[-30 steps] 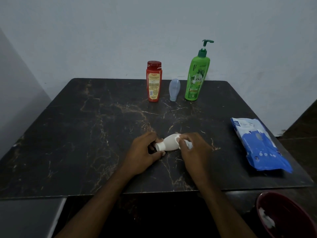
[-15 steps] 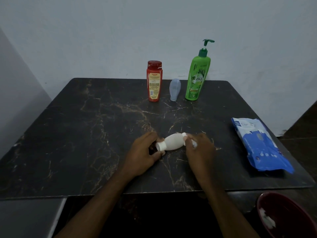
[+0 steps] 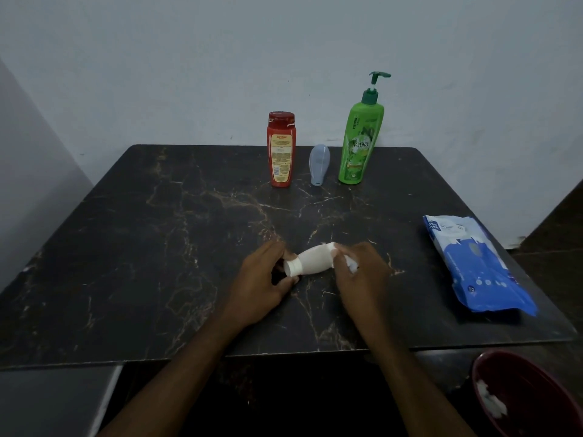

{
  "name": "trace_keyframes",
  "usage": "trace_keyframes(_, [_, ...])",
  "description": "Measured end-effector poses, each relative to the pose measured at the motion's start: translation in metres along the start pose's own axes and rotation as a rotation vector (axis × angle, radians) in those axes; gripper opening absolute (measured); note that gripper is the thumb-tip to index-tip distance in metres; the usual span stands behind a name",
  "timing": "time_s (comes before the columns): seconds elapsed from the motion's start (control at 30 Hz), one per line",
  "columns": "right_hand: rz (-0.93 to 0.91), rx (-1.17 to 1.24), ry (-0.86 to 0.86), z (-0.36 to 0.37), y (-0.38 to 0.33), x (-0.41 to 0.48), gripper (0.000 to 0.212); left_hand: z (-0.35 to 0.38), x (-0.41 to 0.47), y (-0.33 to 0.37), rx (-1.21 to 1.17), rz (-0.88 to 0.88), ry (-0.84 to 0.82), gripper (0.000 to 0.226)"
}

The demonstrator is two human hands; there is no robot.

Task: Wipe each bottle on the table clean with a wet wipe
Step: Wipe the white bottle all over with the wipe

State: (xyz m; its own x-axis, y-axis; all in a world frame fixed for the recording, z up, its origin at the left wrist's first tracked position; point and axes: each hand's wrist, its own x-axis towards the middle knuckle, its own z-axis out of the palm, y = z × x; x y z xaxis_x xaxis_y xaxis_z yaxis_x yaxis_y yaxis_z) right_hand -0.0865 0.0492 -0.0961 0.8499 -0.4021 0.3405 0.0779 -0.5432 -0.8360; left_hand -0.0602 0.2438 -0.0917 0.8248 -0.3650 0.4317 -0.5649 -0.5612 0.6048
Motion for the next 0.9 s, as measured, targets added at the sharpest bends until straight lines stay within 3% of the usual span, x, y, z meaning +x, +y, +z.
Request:
trace_keyframes(0.07, [0.079,0.012,0.050,-0.001,0.002,0.003,0.008,0.000,0.000,0.000,0.006,0.009,0.001,0.033])
trace_keyframes(0.13, [0.046,0.017,0.046,-0.001,-0.001,0.001,0.010,0.000,0.000,0.001,0.019,0.024,-0.004,0.033])
trace_keyframes(0.37, [-0.509,-0.032,-0.184,0.012,-0.008,-0.010,0.014,0.001,-0.001,0.005,0.051,0.077,-0.019,0.030])
trace_keyframes(0.47, [-0.395,-0.040,-0.096,0.008,-0.006,-0.007,0.016,0.001,-0.002,0.006,0.061,0.093,0.000,0.031])
trace_keyframes(0.6, [-0.042,-0.033,0.004,0.001,-0.001,0.001,0.016,0.001,-0.001,0.006,0.065,0.108,0.017,0.029])
trace_keyframes(0.63, [-0.054,-0.025,0.004,0.001,-0.002,0.000,0.016,0.001,-0.001,0.006,0.064,0.113,0.020,0.028])
trace_keyframes(0.8, [-0.428,-0.050,-0.163,0.009,-0.008,-0.010,0.021,0.002,-0.001,0.007,0.075,0.131,0.025,0.027])
trace_keyframes(0.9, [-0.564,-0.125,-0.248,0.011,-0.007,-0.011,0.022,0.002,-0.001,0.007,0.070,0.133,0.015,0.023])
